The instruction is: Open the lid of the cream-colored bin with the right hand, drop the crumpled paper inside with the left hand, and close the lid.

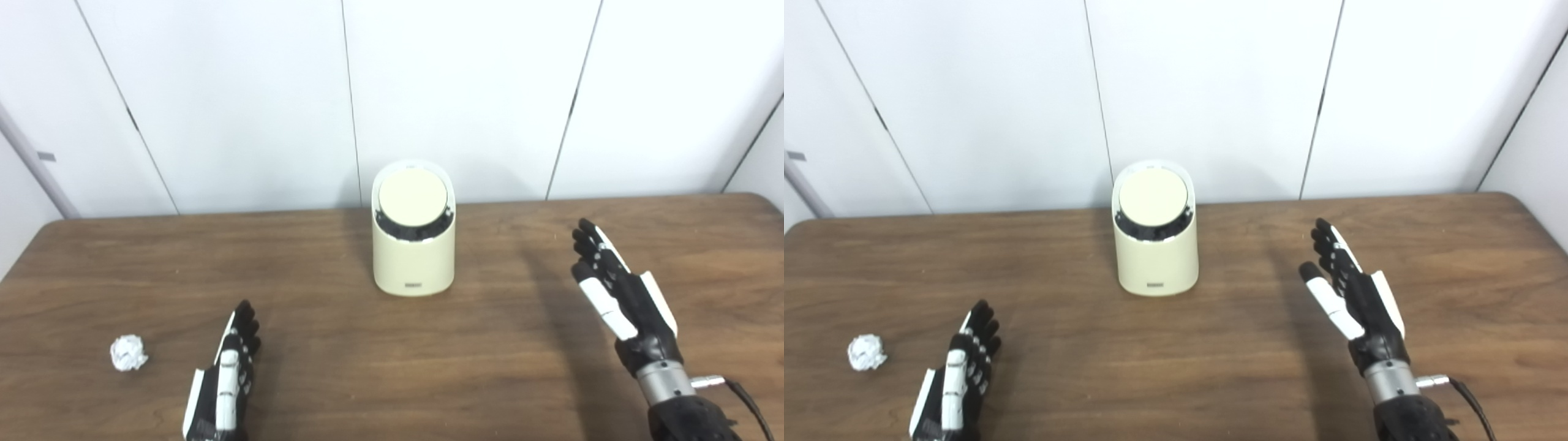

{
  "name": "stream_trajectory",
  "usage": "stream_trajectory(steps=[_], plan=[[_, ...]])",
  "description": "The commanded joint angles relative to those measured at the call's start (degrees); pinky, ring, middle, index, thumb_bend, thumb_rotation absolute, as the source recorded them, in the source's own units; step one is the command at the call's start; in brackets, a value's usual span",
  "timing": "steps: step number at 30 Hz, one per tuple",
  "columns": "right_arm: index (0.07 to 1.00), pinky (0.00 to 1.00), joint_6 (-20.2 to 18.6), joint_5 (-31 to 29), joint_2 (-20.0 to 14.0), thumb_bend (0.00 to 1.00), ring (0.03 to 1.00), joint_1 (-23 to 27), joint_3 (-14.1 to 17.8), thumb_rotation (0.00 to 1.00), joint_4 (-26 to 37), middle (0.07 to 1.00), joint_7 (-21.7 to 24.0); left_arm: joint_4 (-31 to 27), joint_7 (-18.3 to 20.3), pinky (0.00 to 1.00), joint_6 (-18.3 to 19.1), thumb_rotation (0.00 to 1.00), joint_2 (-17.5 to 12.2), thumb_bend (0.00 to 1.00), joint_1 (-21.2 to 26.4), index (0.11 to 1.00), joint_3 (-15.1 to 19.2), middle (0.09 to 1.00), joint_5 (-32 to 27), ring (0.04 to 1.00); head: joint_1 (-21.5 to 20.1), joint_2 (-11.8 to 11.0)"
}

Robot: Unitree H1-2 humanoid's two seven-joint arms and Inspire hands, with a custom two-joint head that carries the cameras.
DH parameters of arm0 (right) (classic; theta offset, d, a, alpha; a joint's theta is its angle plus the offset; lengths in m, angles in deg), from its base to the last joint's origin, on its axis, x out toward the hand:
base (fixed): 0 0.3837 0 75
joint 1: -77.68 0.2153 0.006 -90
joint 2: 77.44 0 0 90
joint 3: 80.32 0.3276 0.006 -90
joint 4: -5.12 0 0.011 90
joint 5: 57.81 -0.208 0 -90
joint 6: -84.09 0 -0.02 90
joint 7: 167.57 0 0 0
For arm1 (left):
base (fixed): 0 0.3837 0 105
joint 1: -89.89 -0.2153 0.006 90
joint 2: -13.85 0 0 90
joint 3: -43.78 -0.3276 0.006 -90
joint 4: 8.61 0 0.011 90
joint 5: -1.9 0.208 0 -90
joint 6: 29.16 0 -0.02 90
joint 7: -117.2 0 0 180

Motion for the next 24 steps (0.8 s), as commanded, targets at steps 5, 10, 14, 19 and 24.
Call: stream_trajectory(steps=[5, 10, 14, 19, 24], plan=[[0.942, 0.95, -1.4, 1.1, -1.4, 0.58, 0.962, 7.3, -1.3, 0.73, 0.5, 0.947, 1.5, 1.0, -0.5, 1.00, -1.3, 1.00, 1.1, 0.43, 0.2, 1.000, -0.7, 1.000, 1.0, 1.000, 0.1, -0.8], [0.933, 0.91, -3.4, 6.5, -1.8, 0.59, 0.936, 11.2, -3.8, 0.73, -0.4, 0.927, 1.0, 1.2, -0.8, 1.00, -1.4, 1.00, 1.4, 0.42, 0.2, 1.000, -0.9, 1.000, 0.7, 1.000, 0.2, -1.1], [0.932, 0.89, -3.9, 9.6, -1.8, 0.57, 0.926, 14.7, -5.7, 0.73, -2.4, 0.925, 1.0, 1.6, -0.7, 1.00, -1.6, 1.00, 1.3, 0.40, 0.2, 1.000, -1.1, 1.000, 0.6, 1.000, 0.1, -1.5], [0.933, 0.86, -7.0, 13.5, -1.7, 0.59, 0.897, 18.5, -8.0, 0.73, -3.3, 0.919, 1.8, 1.6, -0.8, 1.00, -1.1, 1.00, 1.6, 0.42, 0.2, 1.000, -1.4, 1.000, 0.8, 1.000, 0.4, -1.8], [0.934, 0.87, -9.3, 15.3, -1.6, 0.58, 0.900, 21.7, -9.7, 0.74, -4.3, 0.922, 2.5, 1.9, -1.0, 1.00, -1.1, 1.00, 1.9, 0.40, 0.3, 1.000, -1.5, 1.000, 0.9, 1.000, 0.8, -2.1]])
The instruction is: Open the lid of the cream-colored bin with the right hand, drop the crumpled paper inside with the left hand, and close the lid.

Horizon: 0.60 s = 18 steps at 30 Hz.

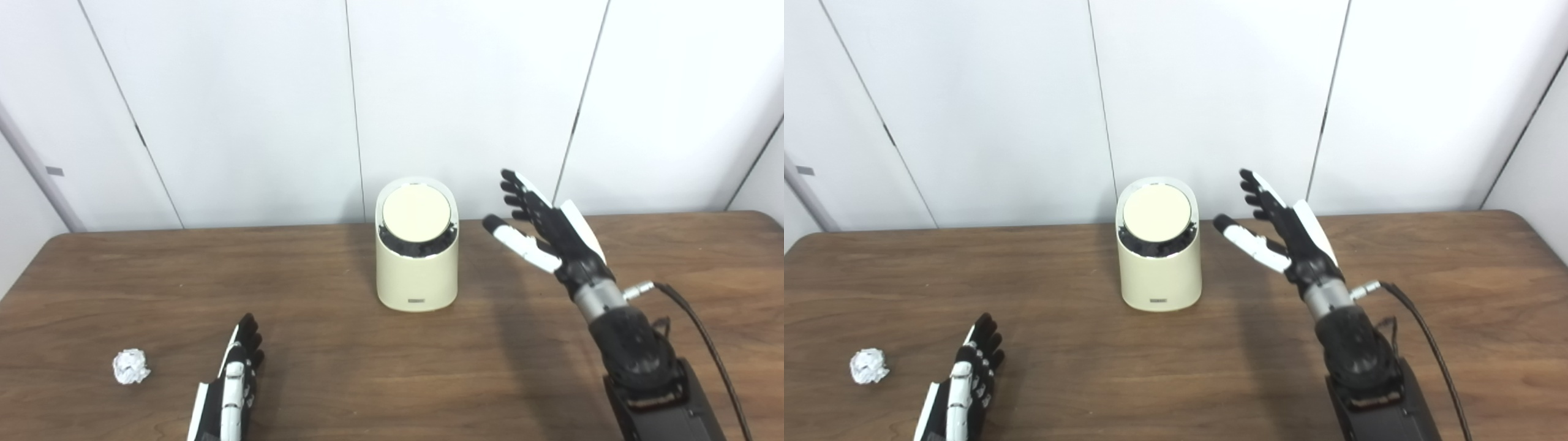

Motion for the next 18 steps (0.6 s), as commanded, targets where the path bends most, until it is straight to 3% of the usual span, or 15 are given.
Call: stream_trajectory(steps=[1, 8, 18], plan=[[0.934, 0.87, -0.5, 1.5, -0.2, 0.58, 0.900, 3.6, -0.4, 0.75, 0.1, 0.922, 0.1, 1.3, 0.1, 1.00, -1.0, 1.00, 1.0, 0.40, -0.5, 1.000, -0.7, 1.000, 0.2, 1.000, 0.0, 0.0], [0.938, 0.88, -1.3, 2.8, 0.3, 0.59, 0.923, 7.8, -1.7, 0.82, -3.4, 0.943, 0.2, 1.6, 0.3, 1.00, -1.0, 1.00, 1.1, 0.41, -0.4, 1.000, -0.9, 1.000, -0.2, 1.000, 0.0, -0.1], [0.954, 0.84, -0.3, 4.6, -0.8, 0.60, 0.926, 13.3, -4.4, 0.68, -10.5, 0.966, 1.4, 1.5, 0.3, 1.00, -0.9, 1.00, 1.1, 0.40, -0.7, 1.000, -0.9, 1.000, -0.1, 1.000, 0.4, 0.2]])
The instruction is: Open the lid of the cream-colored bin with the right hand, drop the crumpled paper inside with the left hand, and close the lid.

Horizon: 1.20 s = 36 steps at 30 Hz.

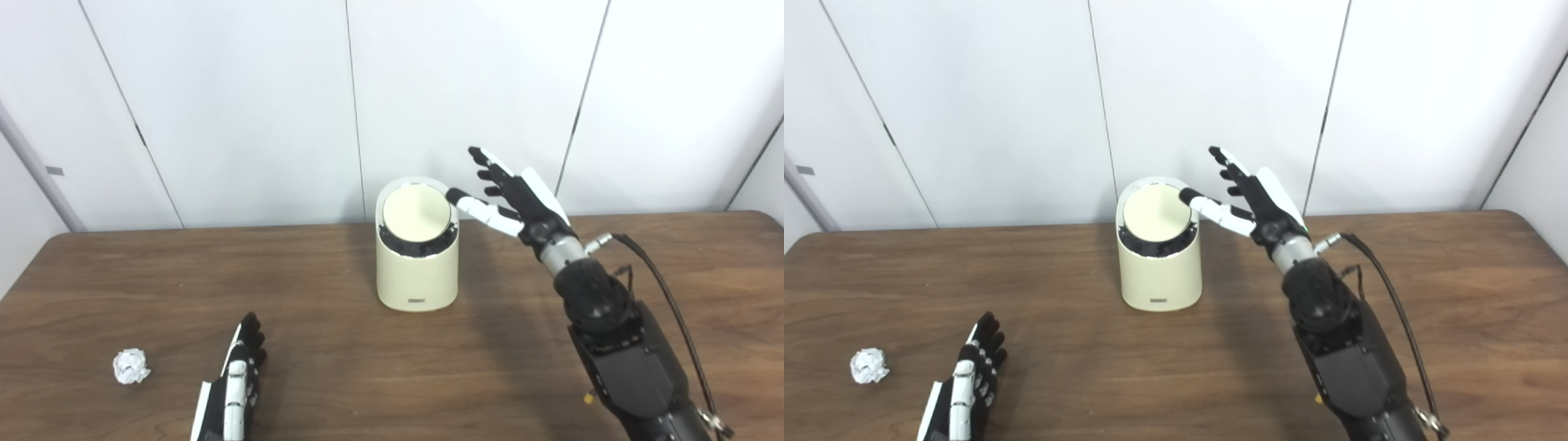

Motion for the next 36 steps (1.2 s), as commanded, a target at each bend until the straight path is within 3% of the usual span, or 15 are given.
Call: stream_trajectory(steps=[1, 14, 16, 21, 36], plan=[[0.956, 0.85, 1.8, 0.9, -0.9, 0.61, 0.931, 3.5, -0.2, 0.67, 0.3, 0.969, 0.1, 1.3, 0.1, 1.00, -0.8, 1.00, 0.9, 0.40, -0.9, 1.000, -0.8, 1.000, 0.3, 1.000, 0.0, 0.0], [0.966, 0.88, 1.1, 2.7, -1.6, 0.66, 0.954, 5.4, -2.3, 0.56, -1.8, 0.968, 2.0, 0.2, 0.1, 1.00, 0.9, 1.00, 0.8, 0.43, -1.2, 0.951, -1.2, 1.000, 0.9, 1.000, 0.3, 0.3], [0.968, 0.88, 1.1, 3.0, -1.3, 0.67, 0.954, 5.6, -2.4, 0.51, -1.9, 0.969, 2.1, 0.3, 0.2, 1.00, 0.9, 1.00, 0.8, 0.43, -1.1, 0.954, -1.2, 1.000, 0.9, 1.000, 0.3, 0.3], [0.962, 0.86, 1.7, 3.9, -0.9, 0.72, 0.935, 6.4, -2.8, 0.48, -3.1, 0.962, 1.5, 1.2, 0.4, 1.00, -0.4, 1.00, 0.8, 0.41, -0.9, 0.942, -1.3, 0.998, 0.7, 1.000, 0.2, 0.3], [0.951, 0.84, 2.1, 5.7, 0.0, 0.72, 0.923, 8.9, -2.9, 0.50, -6.2, 0.947, 0.7, 1.9, 0.8, 1.00, -1.3, 1.00, 1.0, 0.36, -0.5, 0.926, -1.5, 0.998, 0.2, 1.000, 0.7, 0.3]])
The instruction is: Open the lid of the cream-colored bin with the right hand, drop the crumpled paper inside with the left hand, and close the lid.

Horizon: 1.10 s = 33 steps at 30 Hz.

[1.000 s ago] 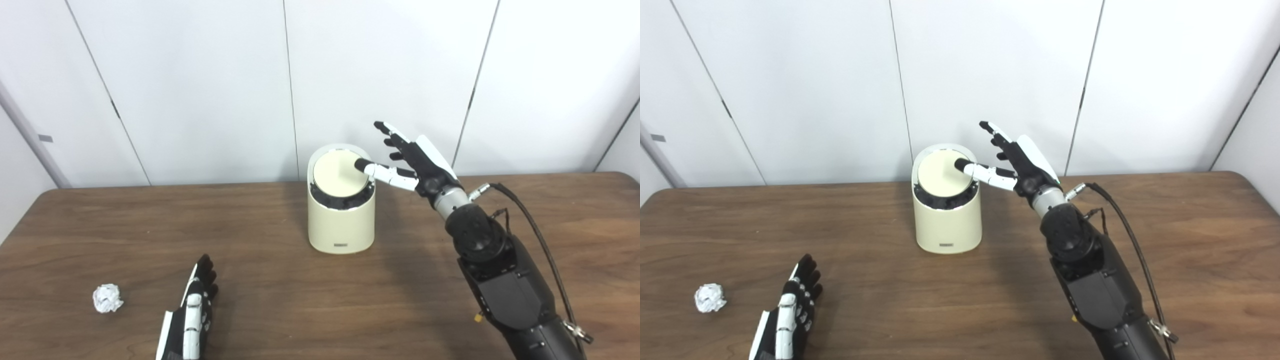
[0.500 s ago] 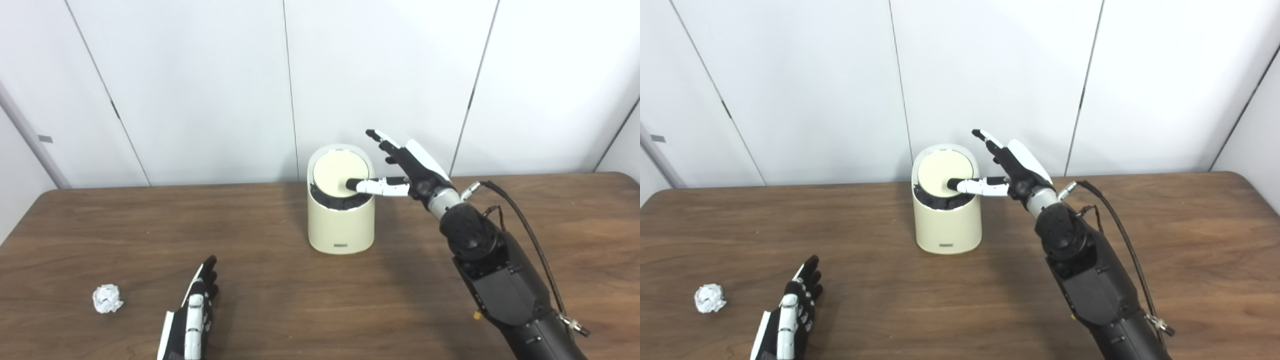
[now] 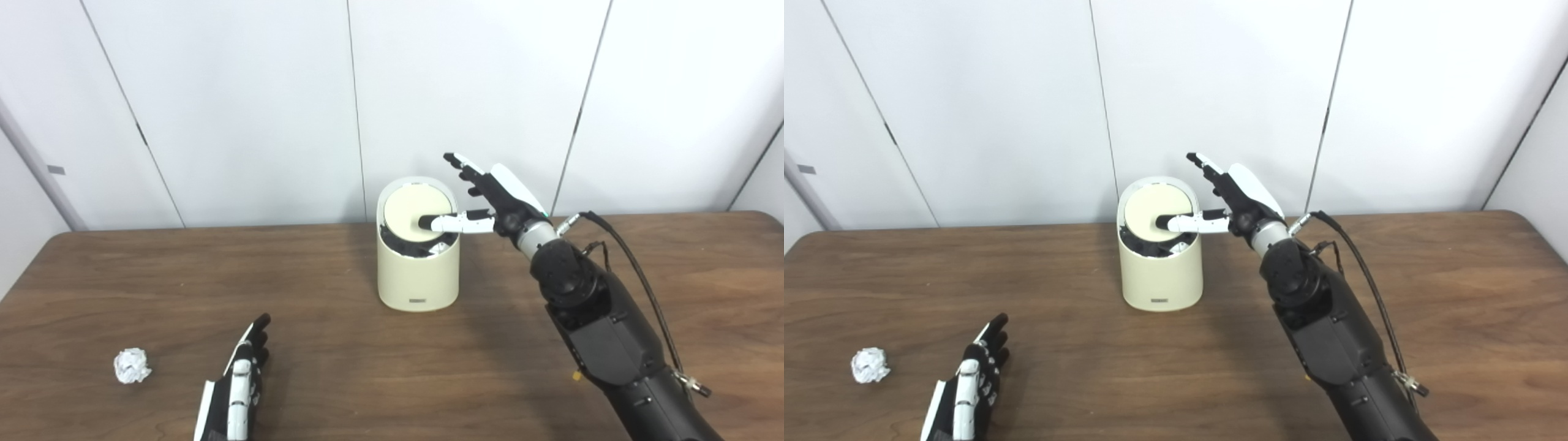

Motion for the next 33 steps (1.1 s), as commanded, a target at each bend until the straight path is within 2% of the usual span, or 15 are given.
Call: stream_trajectory(steps=[1, 4, 11, 17, 23, 33], plan=[[0.950, 0.84, 1.9, 0.8, 0.0, 0.72, 0.920, 4.2, 0.4, 0.50, 0.6, 0.944, -1.6, 1.9, 0.9, 1.00, -1.5, 1.00, 0.8, 0.36, -0.6, 0.926, -1.0, 0.998, -0.7, 1.000, 0.0, 0.1], [0.943, 0.84, 2.1, 1.2, 0.3, 0.71, 0.919, 5.1, 0.3, 0.48, -0.3, 0.942, -2.2, 2.1, 1.1, 1.00, -1.9, 1.00, 0.7, 0.36, -0.5, 0.933, -0.9, 0.999, -0.8, 1.000, 0.0, 0.1], [0.930, 0.79, 2.2, 2.9, 0.7, 0.72, 0.895, 6.5, -1.3, 0.51, -1.8, 0.930, -2.3, 1.7, 0.8, 1.00, -1.5, 1.00, 0.9, 0.37, -0.7, 0.928, -0.8, 0.988, -0.6, 1.000, -0.1, 0.5], [0.954, 0.75, 1.5, 3.6, 1.3, 0.73, 0.885, 6.9, -2.0, 0.48, -2.8, 0.933, -2.2, 1.6, 0.9, 1.00, -1.6, 1.00, 1.0, 0.37, -0.8, 0.925, -0.8, 0.989, -0.9, 1.000, -0.1, 0.6], [0.969, 0.75, 1.8, 4.4, 1.0, 0.80, 0.879, 6.7, -2.8, 0.56, -3.0, 0.934, -1.7, 1.6, 1.0, 1.00, -1.9, 1.00, 1.0, 0.38, -0.9, 0.925, -1.0, 0.992, -0.6, 1.000, -0.1, 1.0], [0.972, 0.79, 1.1, 4.4, 0.5, 0.73, 0.905, 5.9, -2.7, 0.47, -3.0, 0.941, -1.3, 1.5, 0.8, 1.00, -1.7, 1.00, 1.1, 0.38, -1.0, 0.929, -1.0, 0.989, -0.6, 1.000, 0.1, 1.3]])
